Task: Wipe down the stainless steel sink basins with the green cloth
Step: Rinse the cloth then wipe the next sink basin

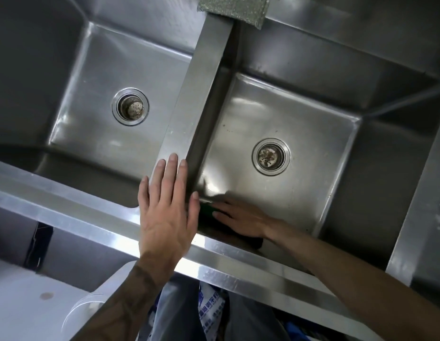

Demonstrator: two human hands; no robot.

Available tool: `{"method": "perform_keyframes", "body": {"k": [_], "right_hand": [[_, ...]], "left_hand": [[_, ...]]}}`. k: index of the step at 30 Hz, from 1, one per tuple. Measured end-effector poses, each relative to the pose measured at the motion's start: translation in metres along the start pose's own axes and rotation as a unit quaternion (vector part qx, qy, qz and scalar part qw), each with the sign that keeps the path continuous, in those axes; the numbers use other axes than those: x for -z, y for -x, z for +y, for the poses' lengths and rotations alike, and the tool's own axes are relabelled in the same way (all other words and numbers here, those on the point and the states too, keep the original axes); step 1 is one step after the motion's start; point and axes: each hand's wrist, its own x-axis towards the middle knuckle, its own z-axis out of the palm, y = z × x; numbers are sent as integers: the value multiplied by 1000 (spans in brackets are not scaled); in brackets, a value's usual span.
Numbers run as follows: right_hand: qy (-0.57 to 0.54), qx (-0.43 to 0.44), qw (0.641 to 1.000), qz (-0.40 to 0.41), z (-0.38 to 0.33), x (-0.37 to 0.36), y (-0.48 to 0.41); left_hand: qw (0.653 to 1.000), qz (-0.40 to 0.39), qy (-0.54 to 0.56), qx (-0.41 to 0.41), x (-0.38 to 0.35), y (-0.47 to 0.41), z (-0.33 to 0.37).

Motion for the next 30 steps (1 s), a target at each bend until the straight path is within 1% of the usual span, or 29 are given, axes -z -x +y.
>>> {"method": "perform_keyframes", "body": {"k": [2, 3, 5, 9, 11, 12, 14, 15, 18, 22, 24, 27, 30], "right_hand": [[-9, -33, 999, -18, 12, -4, -7], [-17, -37, 999, -16, 14, -6, -6], [-25, -17, 1000, 8, 9, -6, 7], [-102, 15, 994, 28, -5, -2, 47], [-101, 24, 995, 7, -1, -1, 49], [-97, 17, 995, -19, 6, 0, 42], [-62, -25, 995, -73, 22, 0, 24], [-52, -42, 994, -83, 30, -2, 17], [-60, -60, 995, -58, 38, -11, 20], [-123, -27, 992, -30, 16, -2, 64], [-130, -18, 990, -52, 15, 1, 75], [-129, -31, 987, -89, 28, 3, 59], [-98, -64, 989, -85, 46, -5, 44]], "left_hand": [[1000, -6, -14, 1, -2, -1, 1], [1000, -8, -18, 4, -3, -2, 1], [1000, -11, -18, 9, -3, -2, 2], [1000, -13, -19, 14, -3, -4, 3], [1000, -13, -20, 16, -2, -4, 4], [1000, -14, -20, 16, -2, -4, 4], [1000, -11, -18, 19, -1, -5, 5], [1000, -10, -18, 20, -2, -5, 5], [1000, -12, -15, 21, -1, -4, 4], [1000, -20, -9, 22, 0, -4, 5], [1000, -16, -12, 24, -1, -4, 6], [999, -11, -11, 29, 0, -4, 7], [1000, -6, -7, 30, 1, -5, 7]]}}
